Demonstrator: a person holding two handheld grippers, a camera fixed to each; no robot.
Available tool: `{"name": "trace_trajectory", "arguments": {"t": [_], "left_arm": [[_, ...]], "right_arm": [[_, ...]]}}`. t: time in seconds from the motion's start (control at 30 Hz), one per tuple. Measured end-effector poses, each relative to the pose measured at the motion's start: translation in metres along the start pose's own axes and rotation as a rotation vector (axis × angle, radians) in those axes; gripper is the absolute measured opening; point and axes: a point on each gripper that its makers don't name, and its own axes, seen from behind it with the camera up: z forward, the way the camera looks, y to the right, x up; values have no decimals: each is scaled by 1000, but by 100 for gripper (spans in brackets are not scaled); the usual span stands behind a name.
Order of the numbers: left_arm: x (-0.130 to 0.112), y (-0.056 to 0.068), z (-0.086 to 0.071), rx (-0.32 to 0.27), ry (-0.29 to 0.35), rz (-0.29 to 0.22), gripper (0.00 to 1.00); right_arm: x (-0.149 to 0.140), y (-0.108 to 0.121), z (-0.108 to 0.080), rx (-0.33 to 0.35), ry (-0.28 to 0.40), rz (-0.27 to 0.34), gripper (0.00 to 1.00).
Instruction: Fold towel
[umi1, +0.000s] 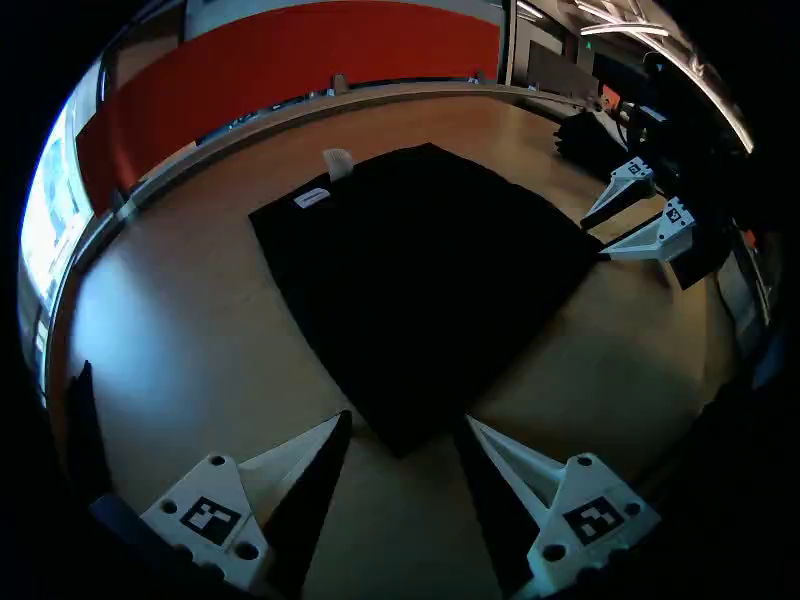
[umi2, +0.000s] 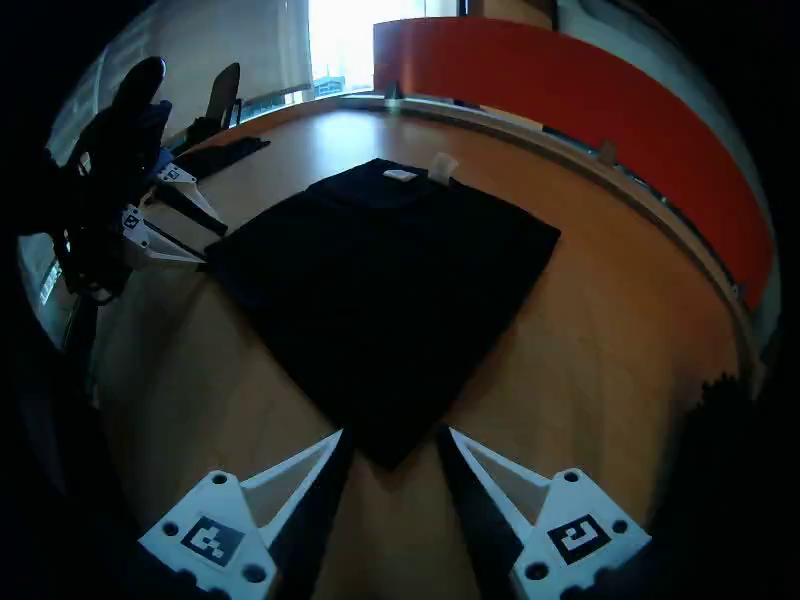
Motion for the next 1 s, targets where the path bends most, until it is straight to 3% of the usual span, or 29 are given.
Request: {"name": "trace_trajectory", "arguments": {"t": [0.17,0.3,0.37,0.5,0.8,1.0], "left_arm": [[1,3,1,-6,-8,3,64],[2,7,1,-19,-18,24,47],[3,9,2,-23,-20,29,34],[4,9,2,-16,-21,17,18],[10,5,-3,-4,-13,-35,13],[29,0,-21,19,20,-45,13]], "right_arm": [[0,1,1,1,-4,4,44],[0,0,1,2,-8,8,31],[0,0,1,2,-9,11,24],[0,-3,0,13,-9,17,18],[13,-7,-8,19,26,15,17],[34,-6,-23,6,75,27,17]]}}
